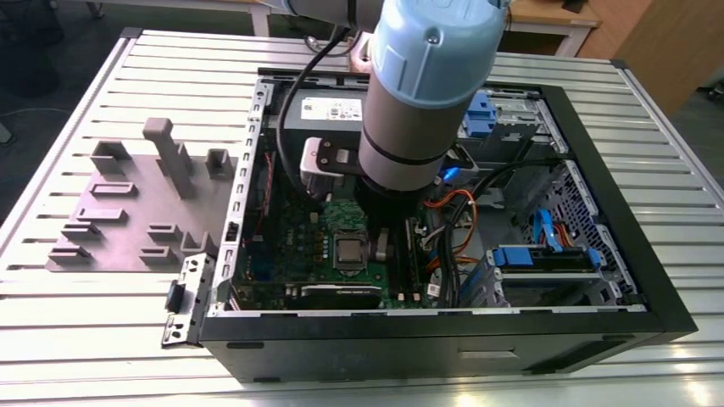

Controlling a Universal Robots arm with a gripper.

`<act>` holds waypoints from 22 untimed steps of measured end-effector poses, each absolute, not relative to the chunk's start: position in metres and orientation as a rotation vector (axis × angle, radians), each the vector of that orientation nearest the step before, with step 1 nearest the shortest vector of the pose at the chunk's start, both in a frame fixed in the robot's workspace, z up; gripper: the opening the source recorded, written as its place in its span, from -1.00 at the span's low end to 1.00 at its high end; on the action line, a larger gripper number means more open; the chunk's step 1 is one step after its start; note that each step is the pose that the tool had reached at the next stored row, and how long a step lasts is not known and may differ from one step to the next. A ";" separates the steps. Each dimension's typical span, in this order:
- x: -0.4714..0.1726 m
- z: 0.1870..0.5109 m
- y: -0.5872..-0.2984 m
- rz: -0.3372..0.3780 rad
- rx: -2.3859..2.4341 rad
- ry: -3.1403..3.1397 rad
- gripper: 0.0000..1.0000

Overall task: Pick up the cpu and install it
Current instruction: 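Install the first cpu locking lever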

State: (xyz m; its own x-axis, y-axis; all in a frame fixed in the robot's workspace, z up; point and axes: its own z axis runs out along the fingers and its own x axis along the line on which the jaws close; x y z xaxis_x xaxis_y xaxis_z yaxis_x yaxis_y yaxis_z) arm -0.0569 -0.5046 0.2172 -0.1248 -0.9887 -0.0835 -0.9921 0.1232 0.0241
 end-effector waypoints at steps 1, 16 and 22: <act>-0.057 0.217 -0.505 0.113 -2.051 2.314 -0.79; -0.057 0.211 -0.510 0.082 -2.130 2.267 -0.79; -0.057 0.209 -0.509 0.070 -2.133 2.270 -0.79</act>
State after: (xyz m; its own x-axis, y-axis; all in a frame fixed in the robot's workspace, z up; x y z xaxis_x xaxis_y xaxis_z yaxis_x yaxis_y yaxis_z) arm -0.0568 -0.5086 0.2094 -0.0623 -0.9968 -0.0493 -0.9980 0.0616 0.0153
